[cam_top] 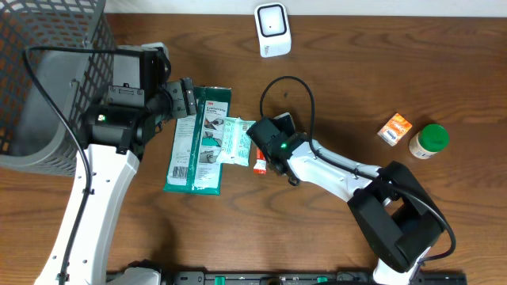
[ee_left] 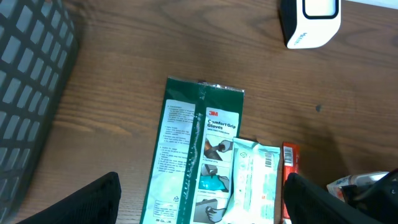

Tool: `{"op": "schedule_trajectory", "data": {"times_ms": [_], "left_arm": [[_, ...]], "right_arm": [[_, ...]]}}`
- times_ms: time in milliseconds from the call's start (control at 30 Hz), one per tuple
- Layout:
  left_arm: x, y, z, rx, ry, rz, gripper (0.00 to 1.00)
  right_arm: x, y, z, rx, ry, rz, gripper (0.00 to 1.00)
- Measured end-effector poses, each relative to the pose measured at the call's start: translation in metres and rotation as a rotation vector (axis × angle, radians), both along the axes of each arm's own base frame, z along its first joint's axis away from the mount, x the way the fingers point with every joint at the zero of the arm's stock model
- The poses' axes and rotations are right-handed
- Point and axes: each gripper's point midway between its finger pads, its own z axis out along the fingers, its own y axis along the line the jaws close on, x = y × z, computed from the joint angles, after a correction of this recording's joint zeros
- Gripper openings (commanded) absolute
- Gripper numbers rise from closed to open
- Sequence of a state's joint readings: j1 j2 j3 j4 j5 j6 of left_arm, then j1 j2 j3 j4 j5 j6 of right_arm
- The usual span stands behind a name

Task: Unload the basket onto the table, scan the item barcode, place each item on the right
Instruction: 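Grasp the second Kleenex tissue pack with the right gripper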

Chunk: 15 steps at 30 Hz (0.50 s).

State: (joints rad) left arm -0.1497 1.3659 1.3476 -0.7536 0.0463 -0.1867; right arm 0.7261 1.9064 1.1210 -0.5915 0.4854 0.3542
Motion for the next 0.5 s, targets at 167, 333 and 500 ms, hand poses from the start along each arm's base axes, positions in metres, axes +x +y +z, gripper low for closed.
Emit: {"op": "schedule_trajectory", "data": {"times_ms": [167,333,500], "left_arm": [[0.0000,0.0000,0.0000,0.000,0.000,0.000,0.84],[0.0000,0.0000,0.0000,0.000,0.000,0.000,0.84],[0.0000,0.0000,0.0000,0.000,0.000,0.000,0.84]], "right_arm": [[-0.0013,-0.0018,-0.0008,-0.005,0.001,0.000,0.13],[-0.0029,-0.0035,-0.0015,-0.007,0.002,-0.003,0.22],[-0.0051,-0.0041,-0.0030,-0.010,0.013,0.003,0.26]]}}
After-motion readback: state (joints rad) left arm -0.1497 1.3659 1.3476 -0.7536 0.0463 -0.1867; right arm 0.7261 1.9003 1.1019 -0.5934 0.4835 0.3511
